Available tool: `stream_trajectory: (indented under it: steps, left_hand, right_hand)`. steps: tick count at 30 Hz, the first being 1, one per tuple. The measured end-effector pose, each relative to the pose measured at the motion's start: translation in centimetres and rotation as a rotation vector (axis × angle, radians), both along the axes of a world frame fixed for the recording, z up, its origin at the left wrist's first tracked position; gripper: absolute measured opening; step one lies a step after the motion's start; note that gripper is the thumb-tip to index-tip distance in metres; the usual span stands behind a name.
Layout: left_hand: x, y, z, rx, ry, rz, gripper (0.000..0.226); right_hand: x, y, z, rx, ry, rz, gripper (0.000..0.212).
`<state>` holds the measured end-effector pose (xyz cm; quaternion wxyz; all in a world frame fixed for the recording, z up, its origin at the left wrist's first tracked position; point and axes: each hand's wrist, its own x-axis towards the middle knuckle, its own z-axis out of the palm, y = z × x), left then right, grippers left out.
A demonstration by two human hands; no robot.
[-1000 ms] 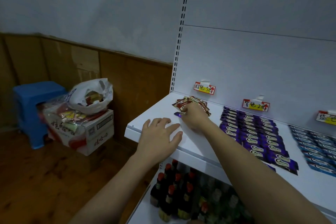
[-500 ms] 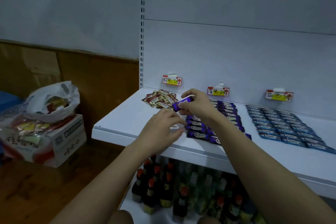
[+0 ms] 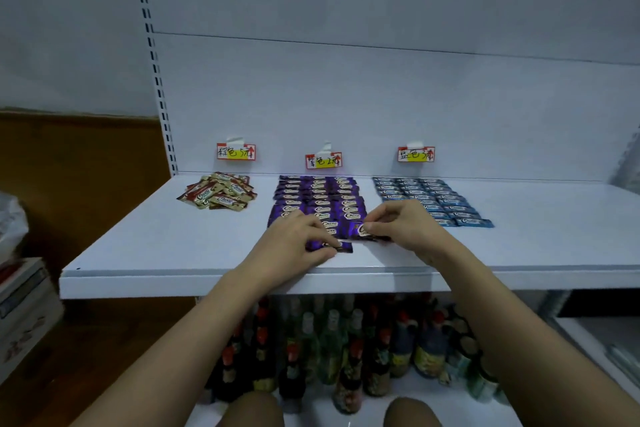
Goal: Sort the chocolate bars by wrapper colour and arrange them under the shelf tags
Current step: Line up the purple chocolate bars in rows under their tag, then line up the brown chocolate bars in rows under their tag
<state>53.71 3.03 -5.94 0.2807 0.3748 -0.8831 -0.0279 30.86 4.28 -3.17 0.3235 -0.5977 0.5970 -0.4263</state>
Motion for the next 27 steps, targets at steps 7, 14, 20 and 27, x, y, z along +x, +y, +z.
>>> stream_trajectory:
  steps: [7,14,20,27]
  left_hand:
    - [-0.5,-0.4,-0.1,-0.042,0.005,0.048,0.018]
    - [-0.7,-0.3,-0.2,-0.012,0.016,0.068,0.021]
    - [2.8,0.0,0.5,-0.01,0.125,0.276,0.024]
    - [12.0,-5.3,0.0,0.159,0.12,0.727,0.074]
  right_hand:
    - [0.1,0.9,-0.8,-0.009,0.08,-0.033,0.01]
    - [1.6,1.1,0.0,-0.096,0.497,-0.056,0.002]
    - [6.1,-1.2,2.3,-0.192,0.351,0.012,0.012]
    - [16.8,-8.9,1.5,-0.121,0.277,0.271,0.027]
